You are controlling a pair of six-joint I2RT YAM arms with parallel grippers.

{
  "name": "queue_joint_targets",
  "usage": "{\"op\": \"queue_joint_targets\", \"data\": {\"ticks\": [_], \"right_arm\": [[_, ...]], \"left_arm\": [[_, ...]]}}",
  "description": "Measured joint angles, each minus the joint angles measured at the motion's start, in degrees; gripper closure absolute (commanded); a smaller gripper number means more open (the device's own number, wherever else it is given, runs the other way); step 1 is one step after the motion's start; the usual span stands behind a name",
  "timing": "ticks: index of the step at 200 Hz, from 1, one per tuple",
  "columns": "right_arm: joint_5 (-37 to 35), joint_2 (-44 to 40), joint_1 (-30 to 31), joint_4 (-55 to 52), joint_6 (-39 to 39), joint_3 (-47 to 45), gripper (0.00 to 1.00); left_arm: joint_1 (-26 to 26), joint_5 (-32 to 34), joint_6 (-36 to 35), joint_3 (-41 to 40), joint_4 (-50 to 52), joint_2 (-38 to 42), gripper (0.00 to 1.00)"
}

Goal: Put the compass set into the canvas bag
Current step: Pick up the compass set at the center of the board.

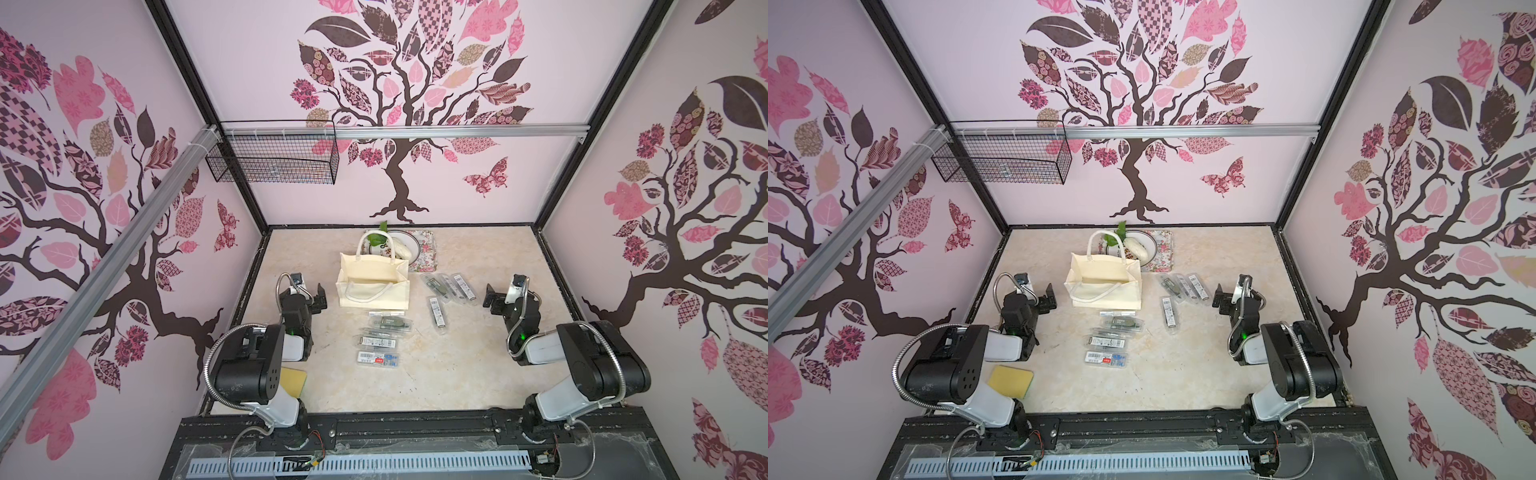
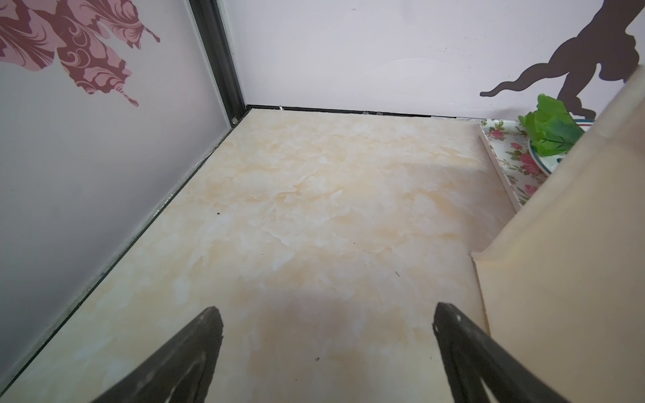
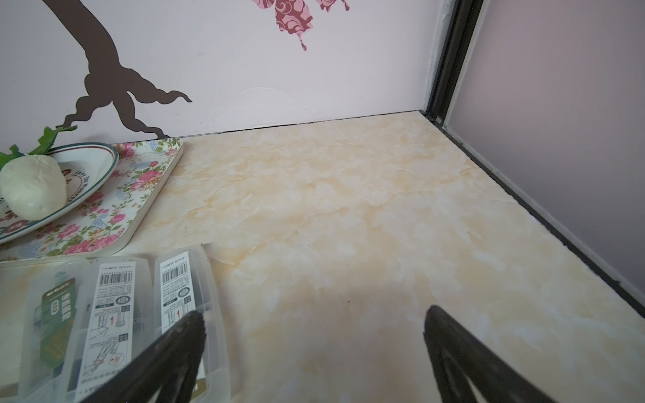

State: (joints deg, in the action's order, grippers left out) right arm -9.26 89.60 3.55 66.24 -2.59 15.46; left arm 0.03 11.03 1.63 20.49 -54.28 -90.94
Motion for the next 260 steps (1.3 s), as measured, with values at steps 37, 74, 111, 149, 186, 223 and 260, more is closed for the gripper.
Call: {"op": "queue_joint_targets", "data": {"ticks": [37,74,111,149,186,223,260], "right_arm": [[0.0,0.0,0.0,0.0,0.0,0.0,0.00],[0.1,0.0,0.0,0.0,0.0,0.0,0.00],[0.0,-0.3,0.0,2.2,0.0,-1.4,0.00],[-1.1,-6.7,0.0,-4.5,-0.2,-0.7,0.00],[-5.4,-12.7,0.0,-12.5,-2.9,2.4,0.00],[-5.8,-14.5,0.2,-26.7,-8.5,10.7,0.00],[-2.9,-14.6,3.7,-37.0,-11.1,16.1,0.00]], "left_arm": [[0.3,-0.8,0.1,0.0,0.1,0.0,0.03],[0.3,-0.9,0.1,-0.1,-0.4,0.0,0.03],[0.3,1.3,0.8,-3.0,-2.4,3.1,0.03],[-2.3,7.2,0.7,-3.2,0.1,11.8,0.03],[-6.1,14.6,1.4,-1.9,10.3,19.1,0.03],[-6.4,19.9,8.8,0.7,23.5,28.6,0.03],[-9.1,22.1,18.9,4.0,41.4,34.2,0.03]]}}
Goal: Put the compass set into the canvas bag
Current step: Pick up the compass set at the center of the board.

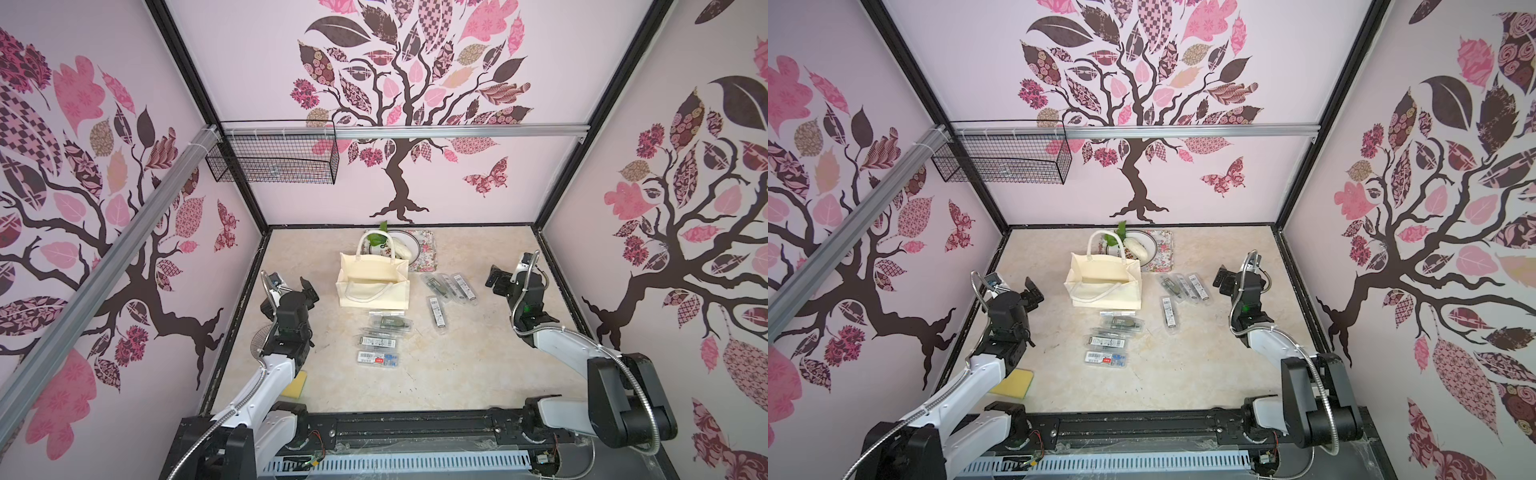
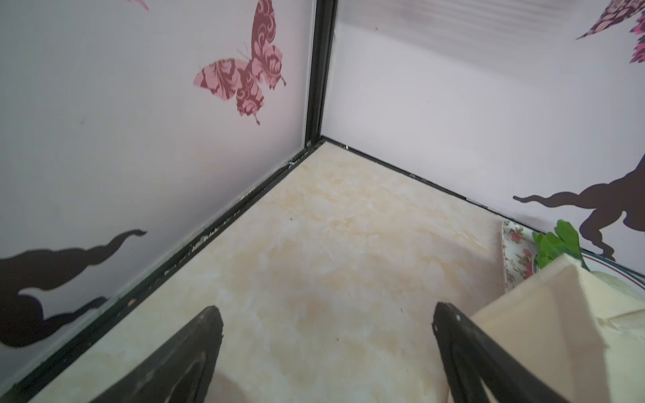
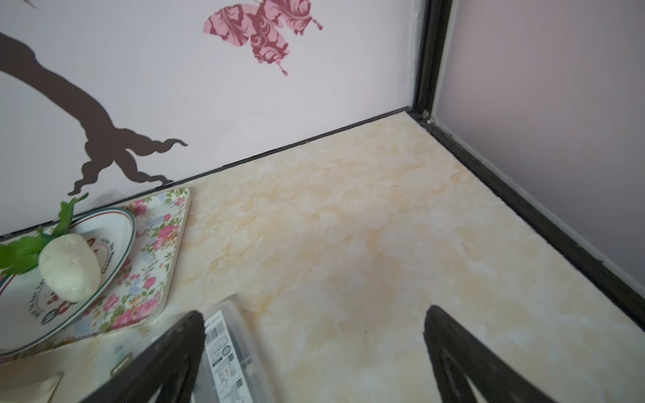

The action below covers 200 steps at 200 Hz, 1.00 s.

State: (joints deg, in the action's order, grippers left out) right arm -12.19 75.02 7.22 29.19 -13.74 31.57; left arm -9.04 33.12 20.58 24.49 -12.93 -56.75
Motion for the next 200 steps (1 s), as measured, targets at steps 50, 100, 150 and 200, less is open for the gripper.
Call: {"op": "queue_joint_targets", "data": {"ticks": [50,100,150,200], "right_arm": [[12.0,0.0,9.0,-5.5,3.8,1.9,0.00],[21.2,0.0,15.1,-5.0,10.3,1.4,0.00],[27.1,0.0,18.3,-5.0,20.7,1.5,0.06],[29.1,2.0,23.5,-4.2,33.9,1.6,0.20]], "left_arm": [[-9.5,0.7,11.3,0.1,20.0,4.5,0.03],[-13.6,-5.9,14.0,-0.1,29.7,14.5,0.03],[-13.6,-17.2,16.3,-5.7,27.9,27.5,0.03],[-13.6,-20.1,16.7,-8.2,27.0,31.9,0.03]]}}
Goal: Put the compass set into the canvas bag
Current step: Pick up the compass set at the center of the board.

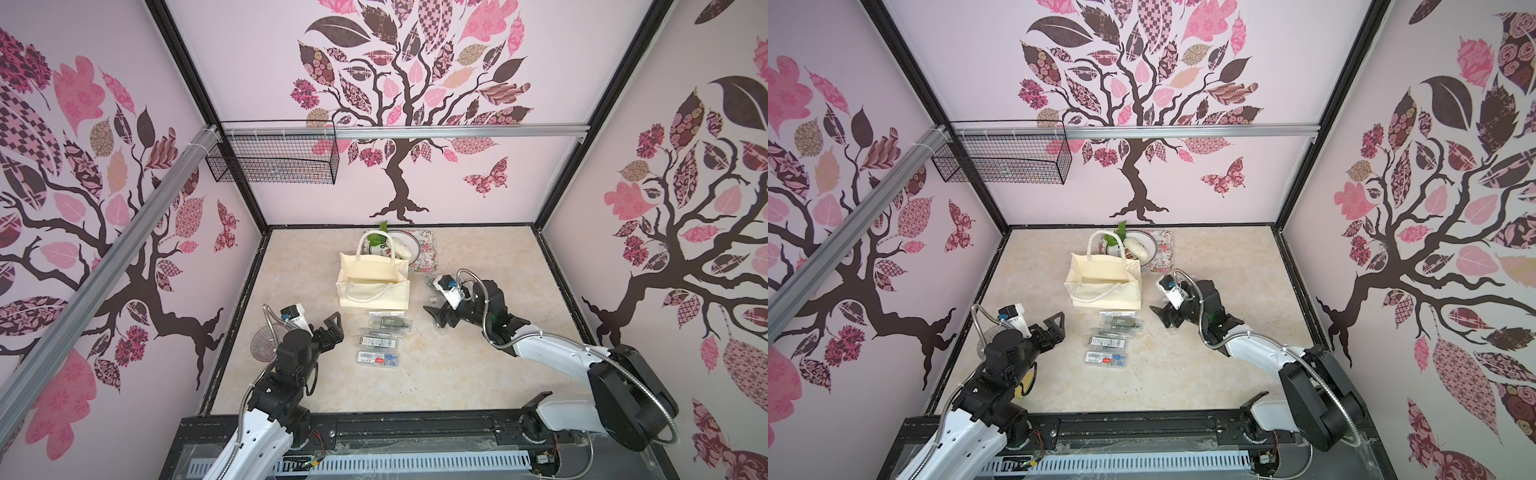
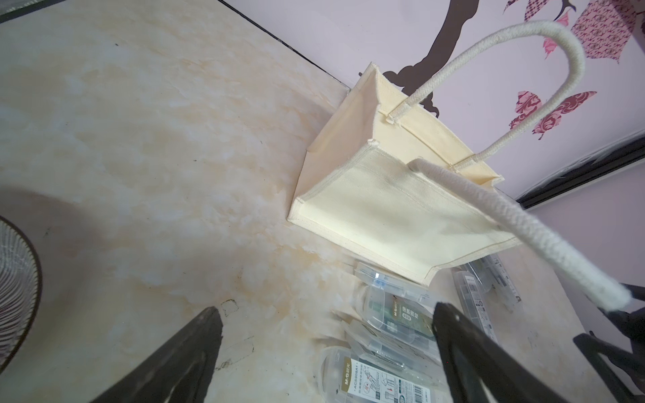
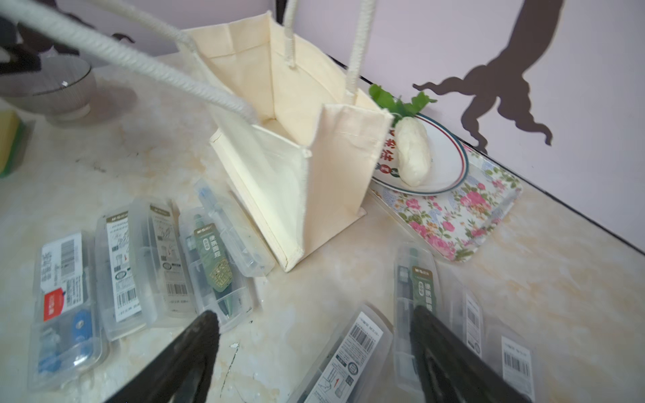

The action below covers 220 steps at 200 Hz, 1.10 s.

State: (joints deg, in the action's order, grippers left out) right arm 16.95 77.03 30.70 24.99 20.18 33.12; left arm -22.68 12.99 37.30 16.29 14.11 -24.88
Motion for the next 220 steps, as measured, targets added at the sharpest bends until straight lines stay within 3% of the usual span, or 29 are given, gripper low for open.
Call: {"op": "queue_joint_targets", "data": {"ticks": [47,91,114,220], "right_arm": [[-1.2,8.9,5.8,2.0,6.8,0.5,0.25],[-2.3,16.1,6.4,3.7,8.9,5.7,0.29],[-1.9,18.3,6.4,4.6,11.6,8.3,0.38],[-4.0,27.3,10.4,3.9,24.9,12.9,0.38]], "left_arm": [[0.0,-0.5,-0.7,0.0,-2.5,-2.5,0.03],[0.0,-0.9,-1.8,0.0,-4.7,-4.8,0.03],[0.0,-0.9,-1.9,0.0,-5.1,-5.0,0.03],[0.0,-0.3,-1.9,0.0,-5.7,-6.0,0.03]]}}
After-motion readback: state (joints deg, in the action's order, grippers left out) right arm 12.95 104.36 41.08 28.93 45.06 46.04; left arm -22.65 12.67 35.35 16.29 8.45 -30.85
